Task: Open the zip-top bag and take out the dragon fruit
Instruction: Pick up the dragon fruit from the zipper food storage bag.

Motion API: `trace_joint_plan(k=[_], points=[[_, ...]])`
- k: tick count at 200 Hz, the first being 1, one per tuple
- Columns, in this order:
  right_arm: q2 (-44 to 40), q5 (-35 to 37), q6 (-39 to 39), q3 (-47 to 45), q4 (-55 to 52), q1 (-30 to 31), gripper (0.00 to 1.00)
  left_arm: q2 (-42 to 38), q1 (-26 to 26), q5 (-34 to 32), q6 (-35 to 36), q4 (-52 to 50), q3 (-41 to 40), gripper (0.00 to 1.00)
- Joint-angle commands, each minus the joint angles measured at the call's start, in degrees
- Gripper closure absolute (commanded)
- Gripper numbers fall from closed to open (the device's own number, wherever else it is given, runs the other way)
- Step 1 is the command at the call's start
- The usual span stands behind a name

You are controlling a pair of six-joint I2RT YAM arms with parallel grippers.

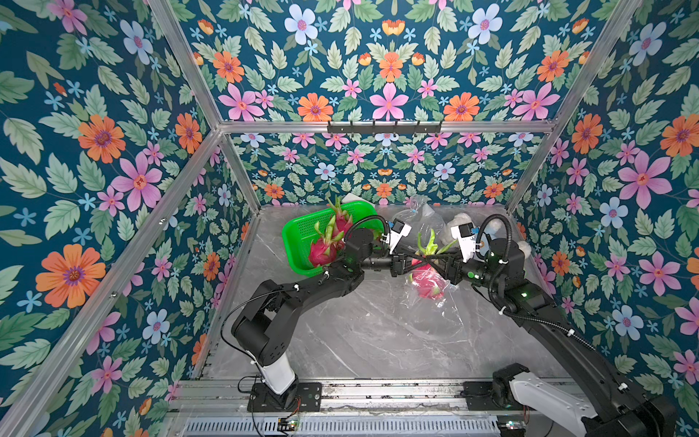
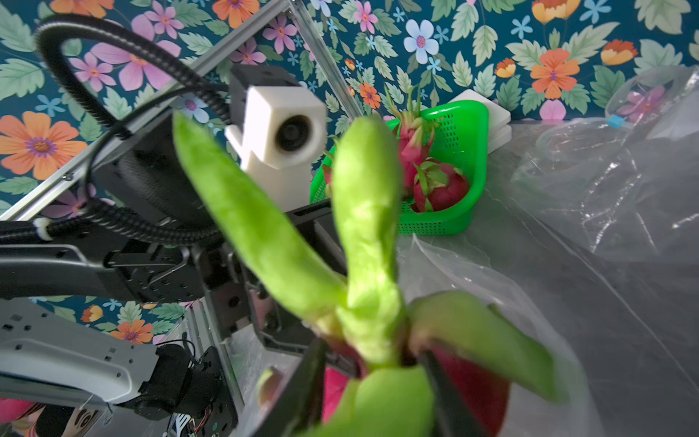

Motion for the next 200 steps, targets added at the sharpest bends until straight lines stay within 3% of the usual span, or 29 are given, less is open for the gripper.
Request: trace_joint_plan(k=[1,42,83,118,132,144,165,178,200], points=[[-2.7,1.2,-3.6,1.6,1.1,0.1,0.39,-0.1,0.3,-2.5,1.9,-4.9,0.9,0.99],[-9.4,8.2,-7.5,0.5,-6.2,0.1,0.12,-1.9,1.6,-6.6,6.8,-10.9,2.3,1.0],[-10.7,7.9,-5.6,-4.6,-7.5,0.1,0.07,-3.5,3.3,-7.4,7.8,-11.4,2.3,1.0],[-6.8,8.3,-2.5,-10.8,-0.3,0.1,0.08,-4.4,4.1,-6.5,6.5,-9.4,2.4,1.0],[-4.7,8.4,-1.8,-11.1,1.2,0.1,0.15,-4.7,4.1,-6.5,6.1,-9.2,2.5,1.0],[-3.0,8.4,-1.1,-11.3,2.3,0.1,0.29,-4.9,4.2,-6.6,5.9,-8.9,2.5,1.0],[-0.1,8.2,-0.5,-10.9,2.7,0.1,0.68,-5.3,4.3,-6.9,5.1,-7.3,2.1,1.0],[1.0,8.1,-0.4,-10.8,2.4,0.1,1.0,-5.5,4.5,-7.2,4.4,-5.8,1.8,1.0],[1.8,6.8,0.3,-11.2,1.4,0.1,1.0,-6.1,5.7,-8.3,3.0,-3.2,1.8,1.0]])
